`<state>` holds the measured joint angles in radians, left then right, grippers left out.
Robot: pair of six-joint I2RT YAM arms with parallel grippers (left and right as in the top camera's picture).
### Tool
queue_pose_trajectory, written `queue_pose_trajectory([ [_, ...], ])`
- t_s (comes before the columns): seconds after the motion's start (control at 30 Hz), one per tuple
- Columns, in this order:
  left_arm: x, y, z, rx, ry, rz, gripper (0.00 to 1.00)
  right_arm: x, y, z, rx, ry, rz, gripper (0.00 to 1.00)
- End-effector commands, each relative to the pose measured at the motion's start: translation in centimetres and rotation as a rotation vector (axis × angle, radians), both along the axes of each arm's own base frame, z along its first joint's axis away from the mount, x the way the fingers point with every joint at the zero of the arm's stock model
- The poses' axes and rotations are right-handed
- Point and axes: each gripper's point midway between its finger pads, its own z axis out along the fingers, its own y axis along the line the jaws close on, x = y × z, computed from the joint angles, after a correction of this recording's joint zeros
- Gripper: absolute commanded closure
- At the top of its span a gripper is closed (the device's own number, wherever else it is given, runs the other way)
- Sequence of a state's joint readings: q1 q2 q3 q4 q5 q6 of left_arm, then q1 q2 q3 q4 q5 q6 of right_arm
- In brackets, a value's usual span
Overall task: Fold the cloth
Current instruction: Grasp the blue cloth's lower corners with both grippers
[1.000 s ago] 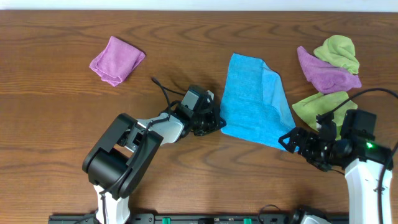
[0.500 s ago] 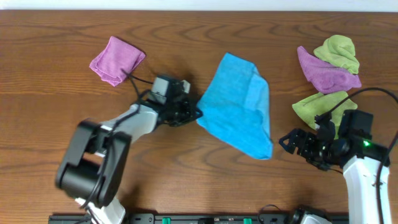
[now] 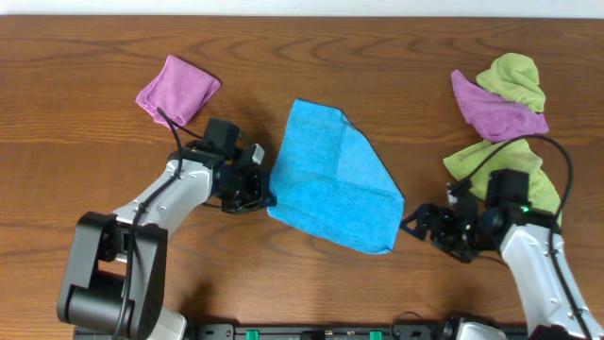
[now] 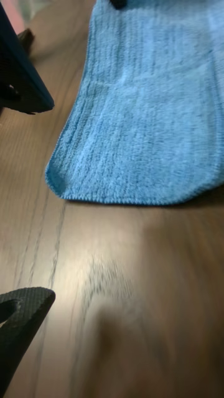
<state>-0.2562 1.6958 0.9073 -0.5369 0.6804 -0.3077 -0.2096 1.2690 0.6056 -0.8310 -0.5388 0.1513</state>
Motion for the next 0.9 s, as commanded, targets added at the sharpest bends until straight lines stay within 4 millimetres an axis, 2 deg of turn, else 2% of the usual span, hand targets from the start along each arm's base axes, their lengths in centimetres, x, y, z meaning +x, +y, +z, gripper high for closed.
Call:
queue_pose_trajectory([
  [0.0, 0.1, 0.2, 0.3, 0.007, -0.042, -0.035, 0.94, -0.7, 1.6, -0.7, 0.04, 0.036, -0.008, 0.13],
  [0.23, 0.0, 0.2, 0.3, 0.006, -0.04, -0.036, 0.94, -1.0, 3.2, -2.1, 0.053, 0.054, -0.036, 0.2],
  [0.5, -0.1, 0.0, 0.5, -0.008, -0.035, -0.037, 0.94, -1.2, 3.7, -3.3, 0.073, 0.094, -0.125, 0.28],
  [0.73, -0.1, -0.2, 0.6, -0.023, -0.032, -0.039, 0.94, -2.2, 3.8, -4.9, 0.094, 0.147, -0.226, 0.3],
  [0.87, -0.2, -0.4, 0.7, -0.031, -0.03, -0.04, 0.94, -2.8, 4.1, -5.2, 0.111, 0.176, -0.247, 0.31],
])
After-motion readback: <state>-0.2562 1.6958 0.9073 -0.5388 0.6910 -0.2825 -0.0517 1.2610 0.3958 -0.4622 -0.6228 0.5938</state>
